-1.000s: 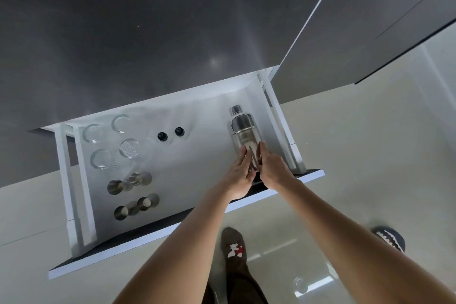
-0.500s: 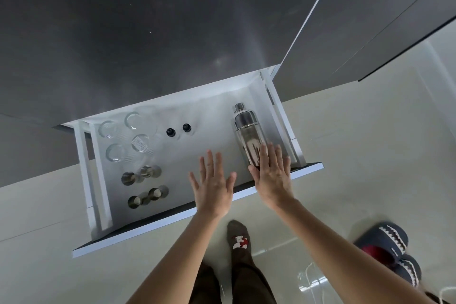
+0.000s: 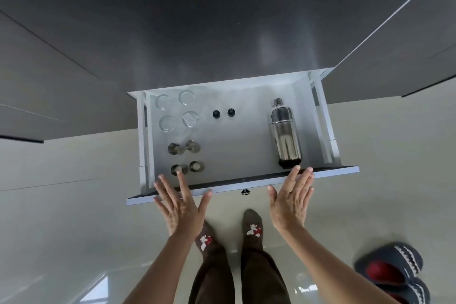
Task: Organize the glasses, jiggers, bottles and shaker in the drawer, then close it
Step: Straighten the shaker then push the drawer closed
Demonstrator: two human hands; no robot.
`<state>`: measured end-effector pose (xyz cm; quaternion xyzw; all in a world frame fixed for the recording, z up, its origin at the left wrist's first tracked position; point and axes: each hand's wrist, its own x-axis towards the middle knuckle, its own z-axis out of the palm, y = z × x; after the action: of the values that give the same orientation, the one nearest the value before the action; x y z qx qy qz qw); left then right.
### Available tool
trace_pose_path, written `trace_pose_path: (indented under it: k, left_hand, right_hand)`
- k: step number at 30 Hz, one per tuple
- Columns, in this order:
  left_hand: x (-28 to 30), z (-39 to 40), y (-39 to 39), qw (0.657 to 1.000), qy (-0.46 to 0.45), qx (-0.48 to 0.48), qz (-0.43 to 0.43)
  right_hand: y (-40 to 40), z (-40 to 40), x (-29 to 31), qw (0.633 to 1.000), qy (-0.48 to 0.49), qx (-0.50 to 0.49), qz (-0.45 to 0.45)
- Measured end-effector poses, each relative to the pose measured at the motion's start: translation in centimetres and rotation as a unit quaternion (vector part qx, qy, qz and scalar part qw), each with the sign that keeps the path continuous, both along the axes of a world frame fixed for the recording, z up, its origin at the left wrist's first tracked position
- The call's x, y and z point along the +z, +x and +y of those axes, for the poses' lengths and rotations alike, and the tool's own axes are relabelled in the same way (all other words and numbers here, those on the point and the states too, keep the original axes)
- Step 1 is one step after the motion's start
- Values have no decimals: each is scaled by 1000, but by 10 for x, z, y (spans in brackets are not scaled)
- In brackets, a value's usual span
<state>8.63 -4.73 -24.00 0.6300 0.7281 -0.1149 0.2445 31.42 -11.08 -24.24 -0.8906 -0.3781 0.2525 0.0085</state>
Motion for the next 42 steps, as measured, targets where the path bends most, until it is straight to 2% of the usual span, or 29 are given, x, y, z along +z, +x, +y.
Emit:
trace_pose_path:
  k: [14,18,22,25,30,38,42]
  left_hand:
    - [-6,86,18,999,42,11,-23]
    - [-1,109,32,992,52,102,-54]
    - [10,132,52,968,24,236,-77]
    - [16,156,63,958,10,268,-105]
    - [16,185,63,961,9,244,-129]
    - [12,212,50,981,-12,137,-135]
    - [11,226,48,982,-25,131,-134]
  right_hand:
    - [17,89,-7,1000,29,11,-3]
    - [19,120,-6,998,60,-21,4]
    - [16,150,-2,990,70,-117,33]
    - [16,175,0,979,71,-171,83]
    - [28,208,4,971,70,-172,148]
    - [49,242,11,982,42,-64,175]
    - [49,255,10,982,21,-47,183]
